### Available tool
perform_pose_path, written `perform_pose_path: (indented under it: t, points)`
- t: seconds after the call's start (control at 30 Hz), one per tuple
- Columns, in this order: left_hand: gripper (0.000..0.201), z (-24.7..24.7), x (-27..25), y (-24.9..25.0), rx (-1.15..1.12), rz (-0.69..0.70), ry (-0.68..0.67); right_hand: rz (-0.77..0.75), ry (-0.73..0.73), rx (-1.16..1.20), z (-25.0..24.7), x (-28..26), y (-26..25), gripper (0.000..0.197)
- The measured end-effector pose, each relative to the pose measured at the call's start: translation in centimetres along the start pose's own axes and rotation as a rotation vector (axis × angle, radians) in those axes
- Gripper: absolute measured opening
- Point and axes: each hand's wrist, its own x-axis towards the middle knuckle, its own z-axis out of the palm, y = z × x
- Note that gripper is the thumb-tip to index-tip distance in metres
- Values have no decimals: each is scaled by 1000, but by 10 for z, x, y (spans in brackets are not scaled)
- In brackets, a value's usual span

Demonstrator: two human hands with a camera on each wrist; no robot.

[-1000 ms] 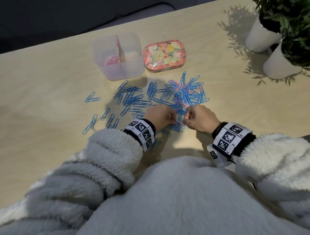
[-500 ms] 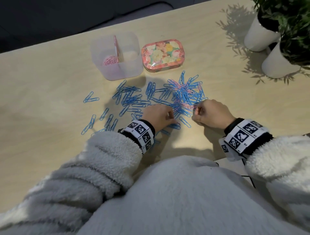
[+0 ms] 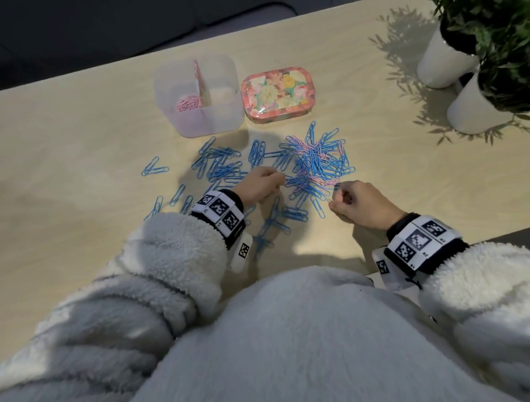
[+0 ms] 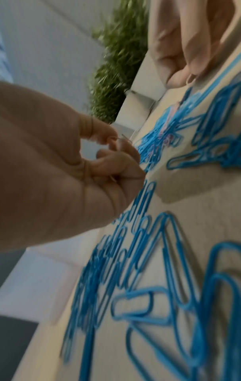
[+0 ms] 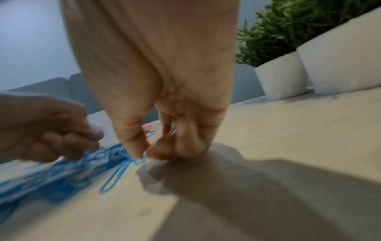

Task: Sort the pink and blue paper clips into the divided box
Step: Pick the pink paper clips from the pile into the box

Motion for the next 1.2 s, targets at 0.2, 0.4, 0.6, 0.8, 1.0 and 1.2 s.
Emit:
perform_pose_path:
  t: [0.2, 0.4, 0.6, 0.8, 1.0, 1.2]
  points:
    - [30, -8, 1, -10, -155, 21, -7, 65, 35, 916, -25, 9, -8, 22]
    - [20, -4, 4, -10, -254, -17, -43, -30, 84, 585, -14, 22, -21, 21]
    - [24, -1, 9, -2, -364, -114, 30, -133, 143, -324, 6, 18, -34, 25]
    - [13, 8, 17, -4, 380, 176, 223, -164, 131, -232, 11, -4, -28, 11]
    - [17, 14, 23, -5, 729, 211, 275, -216, 77, -261, 23, -27, -19, 16]
    - [19, 3, 14, -7, 766, 257, 330, 56, 369, -81, 13, -8, -11, 19]
